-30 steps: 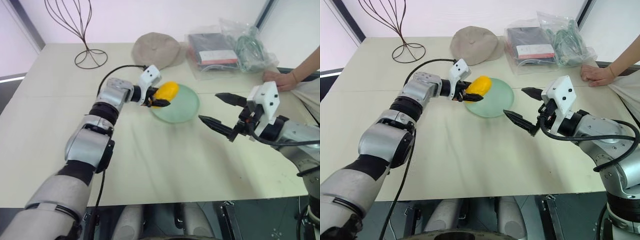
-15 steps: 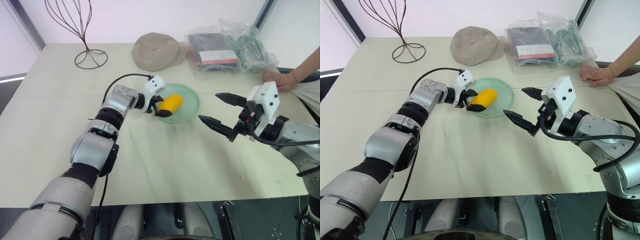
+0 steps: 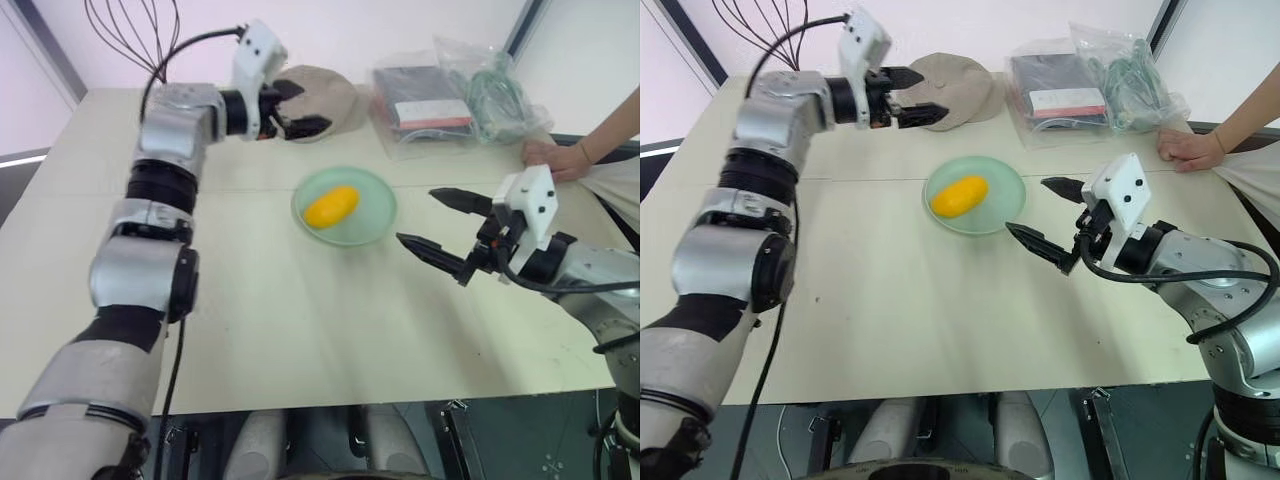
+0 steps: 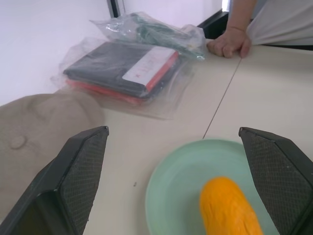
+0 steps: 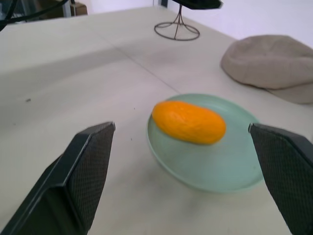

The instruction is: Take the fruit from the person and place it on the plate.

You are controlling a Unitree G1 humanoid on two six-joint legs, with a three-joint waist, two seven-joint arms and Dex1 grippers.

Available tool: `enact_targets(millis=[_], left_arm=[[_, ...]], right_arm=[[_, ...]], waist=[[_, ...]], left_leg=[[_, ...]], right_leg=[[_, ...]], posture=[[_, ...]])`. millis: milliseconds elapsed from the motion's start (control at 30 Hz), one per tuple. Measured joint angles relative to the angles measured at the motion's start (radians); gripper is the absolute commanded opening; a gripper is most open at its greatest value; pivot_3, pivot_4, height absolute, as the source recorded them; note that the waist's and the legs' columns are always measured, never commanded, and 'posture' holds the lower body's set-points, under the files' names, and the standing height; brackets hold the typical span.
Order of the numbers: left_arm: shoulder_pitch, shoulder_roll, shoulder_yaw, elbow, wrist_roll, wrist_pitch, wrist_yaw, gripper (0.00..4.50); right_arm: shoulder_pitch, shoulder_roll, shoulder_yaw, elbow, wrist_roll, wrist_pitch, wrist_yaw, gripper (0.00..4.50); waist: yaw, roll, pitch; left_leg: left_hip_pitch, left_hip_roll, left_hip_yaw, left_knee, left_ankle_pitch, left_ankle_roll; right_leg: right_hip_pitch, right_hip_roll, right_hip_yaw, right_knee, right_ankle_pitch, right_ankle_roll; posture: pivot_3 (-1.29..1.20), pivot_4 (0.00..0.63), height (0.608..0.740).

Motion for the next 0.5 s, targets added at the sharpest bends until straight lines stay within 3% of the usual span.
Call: enact_targets(millis=[200,400,500], left_arm=[[0.230,0.172,0.000,-0.332,-0.099,0.242,-0.150,4.46],[0.606,0.280,0.021,-0.703,-0.192,0.394,-0.140,4.46],[0.678,0.299,0.023,-0.775,-0.210,0.397,-0.114,4.46]], right_arm=[[0.002,-0.007,0.003,0.003,-0.012,0.000,0.029,4.50],[0.006,-0.011,0.005,0.019,-0.030,-0.004,0.052,4.50],[0.006,-0.011,0.007,0.019,-0.035,-0.004,0.061,4.50]], waist=[[-0.011,0.000,0.000],[-0.013,0.000,0.000],[-0.003,0.000,0.000]], left_leg=[[0.000,0.000,-0.001,0.001,0.000,0.000],[0.000,0.001,0.000,0.001,0.000,-0.001],[0.000,0.001,-0.001,0.001,0.001,-0.002]], right_leg=[[0.000,-0.001,0.000,0.002,0.000,0.000],[0.000,-0.003,0.002,0.002,0.000,0.000],[0.000,-0.003,0.001,0.003,0.000,-0.001]], posture=[[0.00,0.150,0.740],[0.00,0.150,0.740],[0.00,0.150,0.740]])
